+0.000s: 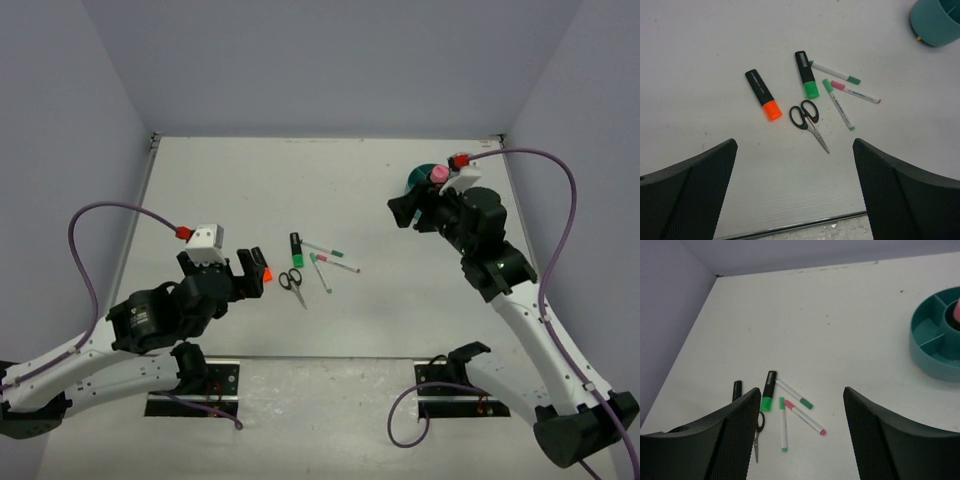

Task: Sort the stationery into containers
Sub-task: Pick up the pen from the center of the board.

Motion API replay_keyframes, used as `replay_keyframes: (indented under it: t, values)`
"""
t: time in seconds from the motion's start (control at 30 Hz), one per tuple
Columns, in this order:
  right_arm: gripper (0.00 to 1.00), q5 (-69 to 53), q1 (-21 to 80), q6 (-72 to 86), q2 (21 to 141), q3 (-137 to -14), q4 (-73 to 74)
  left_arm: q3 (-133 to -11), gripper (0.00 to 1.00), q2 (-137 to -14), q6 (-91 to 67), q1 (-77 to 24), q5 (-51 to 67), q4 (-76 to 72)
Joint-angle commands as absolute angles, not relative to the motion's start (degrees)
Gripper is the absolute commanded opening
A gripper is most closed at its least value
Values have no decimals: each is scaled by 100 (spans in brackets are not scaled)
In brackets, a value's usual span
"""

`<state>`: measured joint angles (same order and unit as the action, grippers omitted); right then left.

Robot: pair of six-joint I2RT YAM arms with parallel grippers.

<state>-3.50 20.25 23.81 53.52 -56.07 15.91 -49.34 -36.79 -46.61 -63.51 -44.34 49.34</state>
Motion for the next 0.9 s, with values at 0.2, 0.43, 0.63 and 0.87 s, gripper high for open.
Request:
replay_keyframes:
  t: [0.2, 0.43, 0.63, 0.87]
  values:
    - [65, -292, 3583, 2000, 7199, -6052, 2698, -5234, 100, -4141, -5639, -6328, -4868, 5087]
    - [45, 492, 4219, 849, 9240, -7102, 3155, -5769, 100, -4412, -3981, -6337, -4119, 5050]
    - [46, 475, 4228, 149, 10004, -7681, 3165, -5752, 100, -4289, -3876, -6343, -4741, 5613]
    - [42, 144, 4233, -744, 10377, -8033, 3571, -5002, 100, -3607, -3276, -6331, -4280, 4422]
